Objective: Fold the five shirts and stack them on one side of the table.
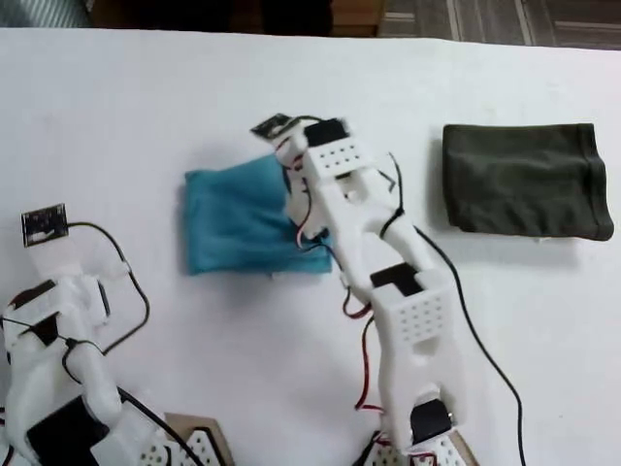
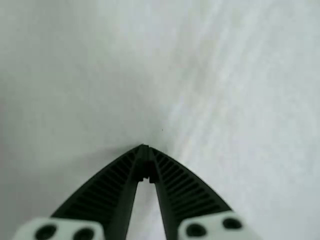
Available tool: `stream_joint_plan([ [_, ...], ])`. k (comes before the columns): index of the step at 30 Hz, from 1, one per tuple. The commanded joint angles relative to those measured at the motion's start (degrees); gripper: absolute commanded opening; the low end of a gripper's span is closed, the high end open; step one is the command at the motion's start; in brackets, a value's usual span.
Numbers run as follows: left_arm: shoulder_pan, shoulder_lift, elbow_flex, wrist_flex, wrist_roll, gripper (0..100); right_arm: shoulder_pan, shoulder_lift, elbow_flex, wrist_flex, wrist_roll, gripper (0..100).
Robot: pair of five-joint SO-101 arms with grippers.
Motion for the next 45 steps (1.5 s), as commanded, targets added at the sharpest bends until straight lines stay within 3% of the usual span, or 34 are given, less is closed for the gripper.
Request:
stream_joint_plan([
  [1,-0.09,-1.67,-0.13,-0.88,0.35,3,1.98,-4.18,-0.88,0.13,0.18,1.9],
  [9,-0.09,-1.67,-0.13,-0.88,0.35,3,2.15,-8.48,-0.44,0.04,6.42,1.9],
  [16,-0.09,-1.67,-0.13,-0.88,0.35,3,2.51,-3.38,-0.44,-0.13,10.73,1.9],
  [24,-0.09,-1.67,-0.13,-0.88,0.35,3,8.22,-0.31,-0.88,-1.98,10.99,1.9],
  [31,-0.09,-1.67,-0.13,-0.88,0.35,3,5.85,-4.88,-0.79,-0.84,11.08,2.9],
  [37,-0.09,-1.67,-0.13,-0.88,0.35,3,2.24,-11.03,-0.88,1.1,11.08,19.2],
  [41,-0.09,-1.67,-0.13,-0.88,0.35,3,2.77,-17.63,-0.88,-3.03,9.58,12.5],
  [44,-0.09,-1.67,-0.13,-0.88,0.35,3,3.65,-19.03,-0.44,-10.07,3.25,0.8],
  [45,-0.09,-1.67,-0.13,-0.88,0.35,3,3.65,-18.51,-0.44,-12.62,1.23,2.4],
])
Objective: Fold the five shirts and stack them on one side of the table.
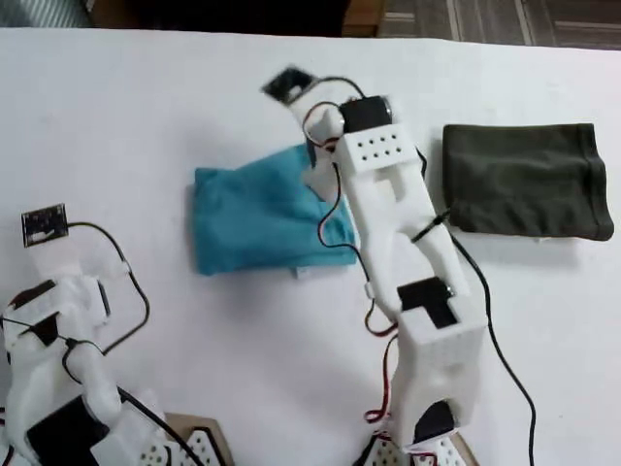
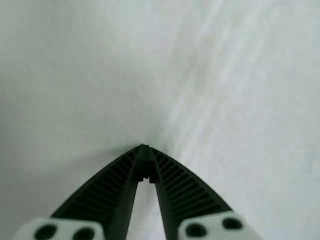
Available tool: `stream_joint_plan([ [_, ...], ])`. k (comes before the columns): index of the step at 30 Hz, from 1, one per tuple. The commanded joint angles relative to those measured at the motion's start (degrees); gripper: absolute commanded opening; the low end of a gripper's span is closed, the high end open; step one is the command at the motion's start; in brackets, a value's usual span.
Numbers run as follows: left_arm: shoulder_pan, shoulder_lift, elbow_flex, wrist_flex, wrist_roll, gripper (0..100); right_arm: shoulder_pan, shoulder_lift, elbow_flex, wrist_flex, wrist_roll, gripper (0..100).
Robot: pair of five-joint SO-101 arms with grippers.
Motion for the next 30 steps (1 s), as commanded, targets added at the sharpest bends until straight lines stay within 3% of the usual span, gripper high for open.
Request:
stream_joint_plan([
  [1,-0.09,-1.67,-0.22,-0.88,0.35,3,0.84,-2.86,-0.35,-8.84,-6.33,2.6],
  [8,-0.09,-1.67,-0.22,-0.88,0.35,3,0.92,14.11,-0.88,-29.93,-6.51,2.0],
  [16,-0.09,-1.67,-0.22,-0.88,0.35,3,2.95,20.79,-0.88,-31.87,-6.51,2.0],
  [20,-0.09,-1.67,-0.22,-0.88,0.26,3,4.88,19.21,-2.2,-26.77,-6.51,2.0],
  [25,-0.09,-2.02,-1.71,-0.18,0.26,3,3.82,10.33,-5.63,-12.7,-6.95,2.0],
  [30,7.12,-1.32,-16.57,11.87,0.7,3,2.51,-0.84,-1.67,-3.47,-6.95,2.0],
])
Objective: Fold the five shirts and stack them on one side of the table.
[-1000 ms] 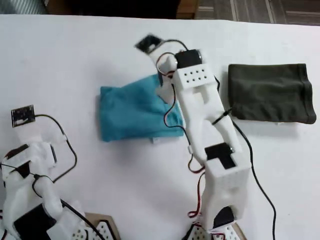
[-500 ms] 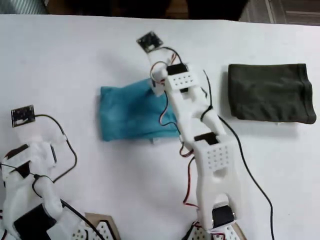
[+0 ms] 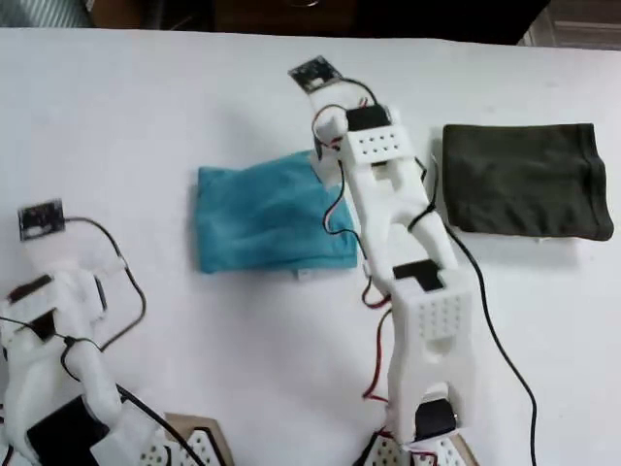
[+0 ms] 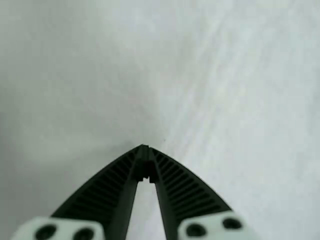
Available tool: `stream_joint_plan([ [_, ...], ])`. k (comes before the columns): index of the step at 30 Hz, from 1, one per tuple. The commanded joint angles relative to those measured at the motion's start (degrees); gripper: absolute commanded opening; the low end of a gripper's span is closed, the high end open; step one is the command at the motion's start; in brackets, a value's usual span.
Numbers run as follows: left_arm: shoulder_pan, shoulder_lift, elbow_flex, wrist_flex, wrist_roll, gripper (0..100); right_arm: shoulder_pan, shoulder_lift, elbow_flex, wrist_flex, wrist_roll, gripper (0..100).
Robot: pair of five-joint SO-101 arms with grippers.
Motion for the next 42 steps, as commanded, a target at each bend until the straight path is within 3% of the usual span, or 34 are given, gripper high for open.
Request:
stream_joint_plan([
  [1,7.91,-0.97,-13.85,9.23,0.53,3,-0.84,-12.35,3.08,4.09,-0.35,2.0],
  [5,17.05,7.74,-33.45,19.16,5.19,3,-2.07,-24.13,21.36,-1.27,-0.44,2.0],
  [10,25.41,26.55,-58.95,29.01,13.27,3,-3.56,-43.21,57.32,-25.36,-5.27,1.9],
  [14,30.51,41.58,-76.44,33.49,18.99,3,-3.56,-49.8,73.05,-38.46,-5.63,1.9],
  [20,35.78,59.52,-100.35,41.14,24.97,3,-3.56,-45.93,75.78,-39.87,-5.89,1.9],
  [25,38.15,70.86,-116.18,48.88,24.88,3,-3.3,-42.42,76.04,-41.98,-6.07,2.0],
  [31,37.8,80.79,-130.68,51.52,24.7,3,-3.3,-38.64,76.04,-42.42,-5.98,2.0],
  [42,37.8,93.36,-139.21,49.93,24.53,3,-3.12,-35.65,76.04,-43.65,-5.63,2.0],
])
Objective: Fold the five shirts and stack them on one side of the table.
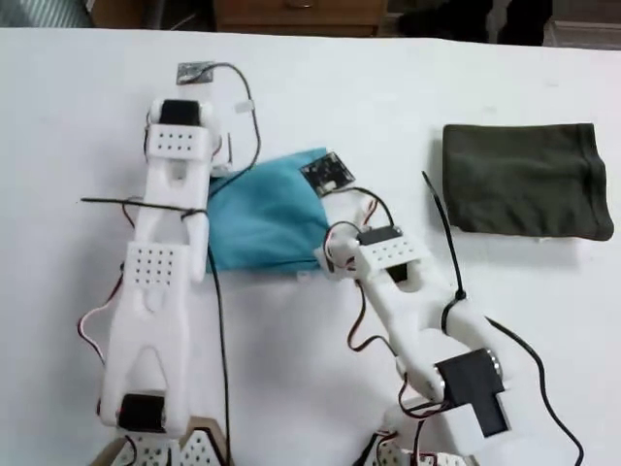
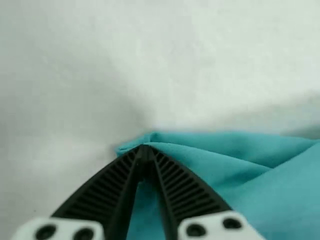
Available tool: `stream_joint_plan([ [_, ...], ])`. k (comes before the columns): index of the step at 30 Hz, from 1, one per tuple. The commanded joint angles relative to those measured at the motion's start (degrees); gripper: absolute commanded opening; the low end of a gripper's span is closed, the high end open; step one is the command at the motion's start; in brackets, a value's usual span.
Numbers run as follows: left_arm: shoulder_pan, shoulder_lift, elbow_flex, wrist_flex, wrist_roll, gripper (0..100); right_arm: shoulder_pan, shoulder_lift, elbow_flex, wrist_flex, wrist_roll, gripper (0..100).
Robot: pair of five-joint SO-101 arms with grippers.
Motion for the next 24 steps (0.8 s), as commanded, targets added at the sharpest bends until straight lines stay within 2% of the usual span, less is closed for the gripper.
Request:
stream_joint_plan([
  [1,-0.18,0.97,-2.07,-2.55,0.0,3,0.13,0.22,-0.18,-0.48,0.0,2.0],
  [7,-2.9,1.23,-2.07,-4.92,0.0,3,0.13,0.31,-0.18,-0.4,0.0,2.0],
  [15,-4.48,1.49,-1.98,-4.4,0.0,3,0.22,0.31,-0.18,-0.4,0.0,2.0],
  [24,-9.41,1.49,-1.89,-3.87,0.09,3,0.31,-0.04,-0.09,-0.4,0.0,2.0],
])
